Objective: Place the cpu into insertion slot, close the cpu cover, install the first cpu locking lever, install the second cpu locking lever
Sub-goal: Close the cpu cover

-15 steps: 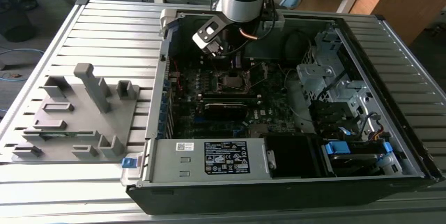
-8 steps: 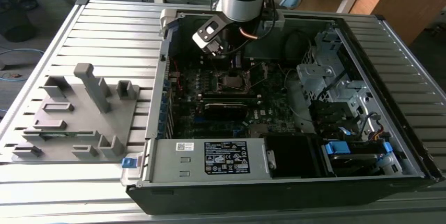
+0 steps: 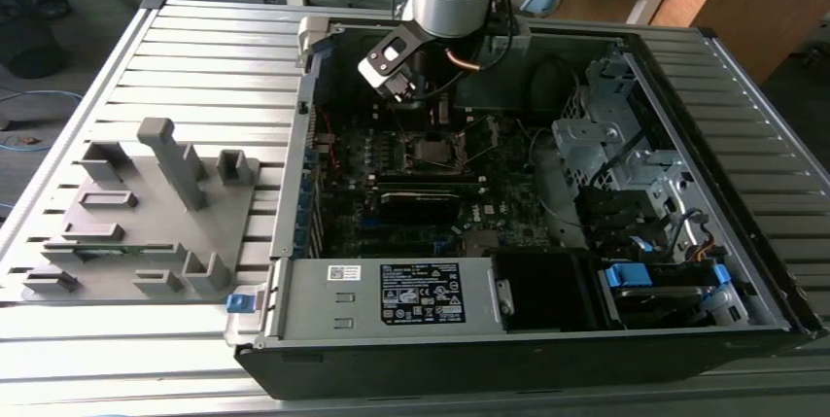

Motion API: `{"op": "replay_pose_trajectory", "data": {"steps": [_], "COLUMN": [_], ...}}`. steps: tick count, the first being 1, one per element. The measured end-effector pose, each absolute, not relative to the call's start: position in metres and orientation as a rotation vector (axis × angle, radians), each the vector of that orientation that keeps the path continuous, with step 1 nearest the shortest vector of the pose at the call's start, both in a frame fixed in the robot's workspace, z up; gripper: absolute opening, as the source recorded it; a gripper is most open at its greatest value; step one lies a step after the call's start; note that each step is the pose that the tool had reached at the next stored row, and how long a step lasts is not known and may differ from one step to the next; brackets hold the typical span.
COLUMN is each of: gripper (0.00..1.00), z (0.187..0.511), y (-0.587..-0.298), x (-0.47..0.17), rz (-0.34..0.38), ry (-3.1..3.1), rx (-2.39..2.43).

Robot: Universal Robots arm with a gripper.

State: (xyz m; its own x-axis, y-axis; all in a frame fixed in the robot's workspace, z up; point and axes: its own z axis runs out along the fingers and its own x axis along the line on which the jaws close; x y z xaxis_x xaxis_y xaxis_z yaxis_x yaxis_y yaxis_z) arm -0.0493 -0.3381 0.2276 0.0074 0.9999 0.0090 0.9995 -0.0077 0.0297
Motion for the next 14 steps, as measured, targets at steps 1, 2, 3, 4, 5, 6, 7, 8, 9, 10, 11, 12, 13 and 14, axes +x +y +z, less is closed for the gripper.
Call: {"op": "replay_pose_trajectory", "data": {"steps": [1,2,3,4,5,6,7,8,9,10,11,12,13,14], "gripper": [0.11,0.11,0.11,0.11,0.11,0.11,0.11,0.11,0.11,0.11,0.11,0.11,0.11,0.11], "z": [0.2278,0.2281,0.2286,0.229,0.2297,0.2305,0.2315,0.2324,0.2332,0.2339,0.2341,0.2341,0.2341,0.2342], "y": [-0.3381,-0.3382,-0.3382,-0.3382,-0.3381,-0.3382,-0.3381,-0.3381,-0.3381,-0.3381,-0.3381,-0.3381,-0.3381,-0.3381], "x": [-0.0493,-0.0493,-0.0493,-0.0493,-0.0493,-0.0493,-0.0493,-0.0493,-0.0493,-0.0493,-0.0493,-0.0493,-0.0493,-0.0493], "rz": [0.042,0.042,0.042,0.042,0.042,0.042,0.042,0.043,0.043,0.043,0.043,0.043,0.043,0.043], "ry": [2.202,2.202,2.202,2.202,2.202,2.202,2.202,2.202,2.202,2.202,2.202,2.203,2.203,2.202], "rx": [2.219,2.219,2.219,2.219,2.219,2.219,2.219,2.219,2.219,2.219,2.219,2.219,2.219,2.219]}}
